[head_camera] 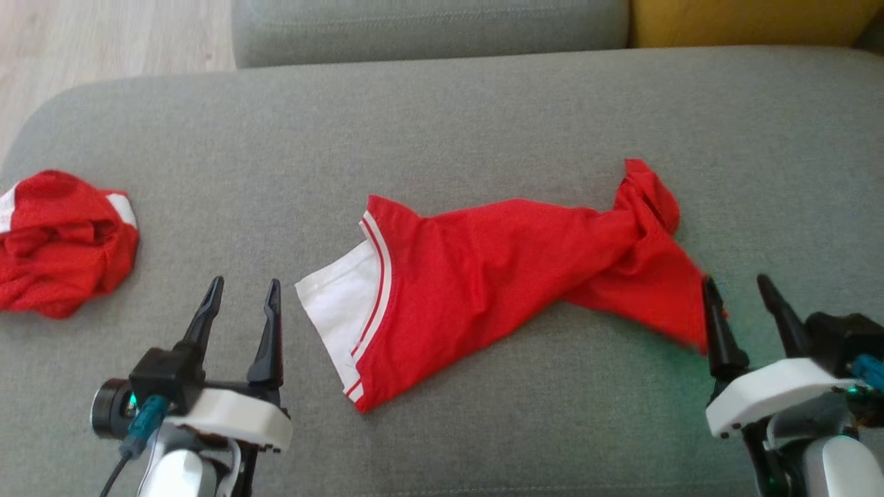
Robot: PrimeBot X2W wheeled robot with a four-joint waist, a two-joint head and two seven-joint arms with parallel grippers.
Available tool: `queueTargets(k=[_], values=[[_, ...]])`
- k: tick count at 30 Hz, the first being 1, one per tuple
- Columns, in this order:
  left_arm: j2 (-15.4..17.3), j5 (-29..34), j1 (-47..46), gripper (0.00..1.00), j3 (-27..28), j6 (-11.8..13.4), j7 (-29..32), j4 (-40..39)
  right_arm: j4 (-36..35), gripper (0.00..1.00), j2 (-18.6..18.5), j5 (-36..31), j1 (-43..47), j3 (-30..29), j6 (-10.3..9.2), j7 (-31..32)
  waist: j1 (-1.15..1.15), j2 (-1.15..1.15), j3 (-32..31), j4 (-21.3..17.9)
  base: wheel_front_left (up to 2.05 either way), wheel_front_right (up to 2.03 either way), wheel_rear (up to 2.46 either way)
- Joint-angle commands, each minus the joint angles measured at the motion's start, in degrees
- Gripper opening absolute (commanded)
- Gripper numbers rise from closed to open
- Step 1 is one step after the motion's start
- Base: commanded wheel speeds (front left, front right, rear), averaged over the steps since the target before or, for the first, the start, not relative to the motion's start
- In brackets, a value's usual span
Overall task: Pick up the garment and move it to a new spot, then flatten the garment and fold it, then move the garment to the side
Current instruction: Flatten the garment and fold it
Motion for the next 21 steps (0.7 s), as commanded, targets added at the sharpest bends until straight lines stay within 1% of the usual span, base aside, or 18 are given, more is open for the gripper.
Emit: queueTargets(k=[1, 4, 8, 21], values=[[1.1, 0.6, -1.3, 1.0, 2.3, 0.5, -0.7, -2.4, -3.7, 1.0, -0.3, 0.1, -1.4, 1.7, -0.05, -1.3, 0.0, 0.0, -0.7, -0.4, 0.0, 0.0, 0.0], [1.5, 0.8, -0.5, 1.0, 2.3, 0.9, -0.7, -3.2, -6.6, 1.0, -0.3, 0.0, -1.8, 2.8, -0.05, -2.2, 0.0, 0.0, -1.5, -0.6, 0.0, 0.0, 0.0], [1.8, 1.0, 0.7, 1.0, 2.2, 1.4, -0.5, -4.1, -8.4, 1.0, -0.3, 0.0, -1.7, 4.2, -0.05, -2.4, 0.0, 0.0, -2.5, -0.7, 0.0, 0.0, 0.0], [2.4, 1.0, 3.2, 1.0, 1.5, 2.4, 1.0, -6.4, -9.2, 1.0, -0.3, 0.3, 0.1, 6.1, -0.05, -2.2, 0.0, 0.0, -3.1, -0.5, 0.0, 0.0, 0.0]])
